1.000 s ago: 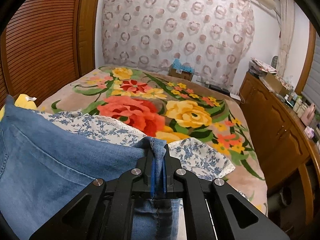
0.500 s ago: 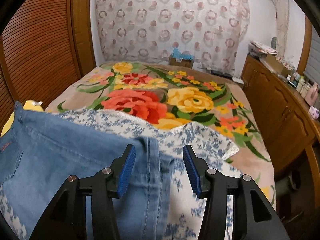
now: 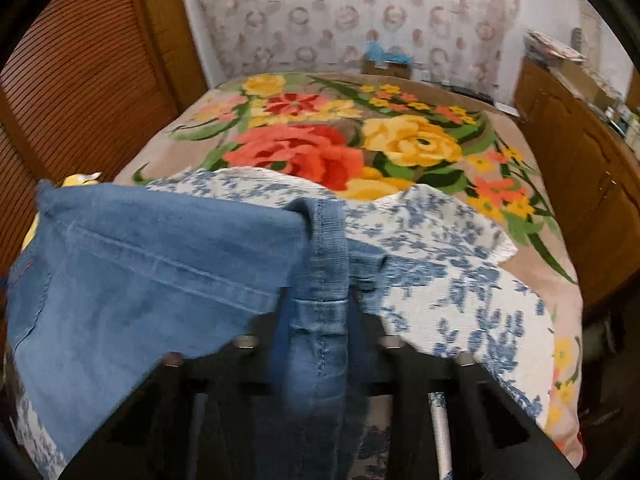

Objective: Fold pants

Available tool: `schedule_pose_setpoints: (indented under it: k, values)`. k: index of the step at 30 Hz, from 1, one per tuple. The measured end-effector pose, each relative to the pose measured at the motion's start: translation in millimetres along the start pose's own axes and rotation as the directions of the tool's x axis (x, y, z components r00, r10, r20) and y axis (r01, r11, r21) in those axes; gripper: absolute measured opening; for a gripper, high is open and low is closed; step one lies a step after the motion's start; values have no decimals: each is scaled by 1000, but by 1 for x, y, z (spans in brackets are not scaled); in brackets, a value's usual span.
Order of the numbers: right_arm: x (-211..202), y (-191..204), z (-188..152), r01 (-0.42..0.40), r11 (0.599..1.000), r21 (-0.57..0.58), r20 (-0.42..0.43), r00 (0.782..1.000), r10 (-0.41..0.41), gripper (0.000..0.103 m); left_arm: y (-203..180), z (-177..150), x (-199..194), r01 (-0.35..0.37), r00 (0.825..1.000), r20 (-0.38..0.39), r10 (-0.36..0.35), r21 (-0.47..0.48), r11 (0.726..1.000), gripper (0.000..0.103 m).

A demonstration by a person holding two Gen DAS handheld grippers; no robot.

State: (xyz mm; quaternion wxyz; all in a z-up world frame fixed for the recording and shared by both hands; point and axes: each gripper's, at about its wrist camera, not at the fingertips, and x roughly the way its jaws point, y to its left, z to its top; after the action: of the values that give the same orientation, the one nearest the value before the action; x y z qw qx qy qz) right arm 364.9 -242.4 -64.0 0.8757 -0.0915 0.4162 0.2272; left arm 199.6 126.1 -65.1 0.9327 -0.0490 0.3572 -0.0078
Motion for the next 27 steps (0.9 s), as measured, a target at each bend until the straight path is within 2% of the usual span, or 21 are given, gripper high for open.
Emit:
schedule_pose_setpoints:
  k: [2, 5, 8, 11, 14, 16, 18, 23, 27]
  values:
    - [-8, 4, 2, -30, 999, -28, 30, 999, 30, 14, 2, -1, -2, -3, 1000, 3, 3, -3, 1000, 81]
    - [-30, 4, 14, -36, 999, -39, 132, 990, 41, 12, 4, 1, -3, -13, 1000, 13, 13, -13, 1000, 81]
    - [-48, 0, 37, 7, 1000, -6, 231, 973, -5, 12, 8, 4, -7, -28, 999, 29, 28, -21, 999, 81]
    - [-57, -4, 59, 81, 996, 48, 293, 952, -92, 12, 11, 5, -11, -33, 999, 39, 34, -32, 999, 81]
    - [-50, -4, 72, 131, 989, 67, 259, 955, -144, 13, 12, 1, -15, -36, 998, 42, 37, -35, 999, 81]
    - [-47, 0, 69, 124, 990, 63, 237, 962, -135, 22, 12, -2, -16, -37, 998, 42, 38, -32, 999, 81]
    - [-48, 0, 63, 138, 989, 54, 218, 965, -146, 37, 11, -5, -18, -40, 998, 43, 41, -31, 999, 81]
    - [-71, -1, 37, 117, 993, 31, 191, 974, -121, 48, 9, -9, -28, -37, 998, 52, 39, -32, 999, 81]
    - [-97, -8, 7, 110, 993, 45, 166, 979, -116, 50, 5, -14, -36, -32, 997, 62, 34, -28, 999, 81]
